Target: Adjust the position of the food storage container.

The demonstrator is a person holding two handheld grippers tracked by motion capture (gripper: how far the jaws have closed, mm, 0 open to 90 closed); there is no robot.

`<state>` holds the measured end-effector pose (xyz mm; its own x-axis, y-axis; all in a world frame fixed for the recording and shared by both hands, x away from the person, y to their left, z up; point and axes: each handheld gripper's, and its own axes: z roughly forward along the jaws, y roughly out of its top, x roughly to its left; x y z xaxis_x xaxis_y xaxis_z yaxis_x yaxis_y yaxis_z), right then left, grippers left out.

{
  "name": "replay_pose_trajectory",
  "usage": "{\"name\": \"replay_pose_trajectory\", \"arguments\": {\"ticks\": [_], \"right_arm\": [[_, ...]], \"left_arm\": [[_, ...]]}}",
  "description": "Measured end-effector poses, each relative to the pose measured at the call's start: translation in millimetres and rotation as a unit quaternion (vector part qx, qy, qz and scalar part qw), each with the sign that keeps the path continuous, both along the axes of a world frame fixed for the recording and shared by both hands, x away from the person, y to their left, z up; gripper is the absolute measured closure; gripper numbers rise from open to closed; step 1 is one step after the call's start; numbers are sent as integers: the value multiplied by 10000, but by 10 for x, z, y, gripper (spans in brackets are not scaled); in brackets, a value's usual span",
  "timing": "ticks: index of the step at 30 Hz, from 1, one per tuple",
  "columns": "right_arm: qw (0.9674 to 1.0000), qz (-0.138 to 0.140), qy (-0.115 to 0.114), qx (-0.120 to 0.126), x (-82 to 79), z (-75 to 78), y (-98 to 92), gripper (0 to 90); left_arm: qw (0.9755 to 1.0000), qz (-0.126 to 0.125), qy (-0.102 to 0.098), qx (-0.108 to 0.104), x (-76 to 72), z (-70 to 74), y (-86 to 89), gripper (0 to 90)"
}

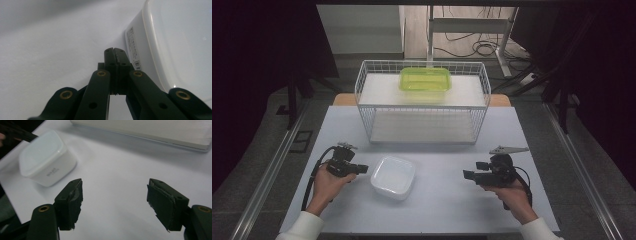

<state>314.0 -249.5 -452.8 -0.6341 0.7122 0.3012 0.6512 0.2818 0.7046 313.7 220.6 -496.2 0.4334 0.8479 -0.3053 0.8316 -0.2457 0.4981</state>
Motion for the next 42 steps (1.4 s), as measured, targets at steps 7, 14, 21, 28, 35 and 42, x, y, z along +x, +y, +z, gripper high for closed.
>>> {"name": "replay_pose_trajectory", "arguments": {"ticks": [7, 14, 21, 28, 35, 42], "right_arm": [[10000, 20, 16, 77, -9, 6, 15, 288], [10000, 6, 64, 60, -16, 1, 25, 287], [10000, 23, 18, 60, -13, -1, 25, 287], [10000, 17, 7, 48, -13, 4, 17, 287], [10000, 13, -13, 33, -19, 4, 7, 287], [9999, 96, -69, 81, -31, 9, 22, 285]], "left_arm": [[9996, -222, 118, -111, 8, -28, -68, 896], [9992, -316, 240, -64, -38, -41, -221, 896], [9987, -364, 353, -64, -82, -30, -431, 894], [9972, -650, 356, -67, -113, 37, -741, 890], [9958, -808, 406, -108, -148, 33, -900, 891], [9964, -731, 341, -271, -142, 46, -829, 878]]}}
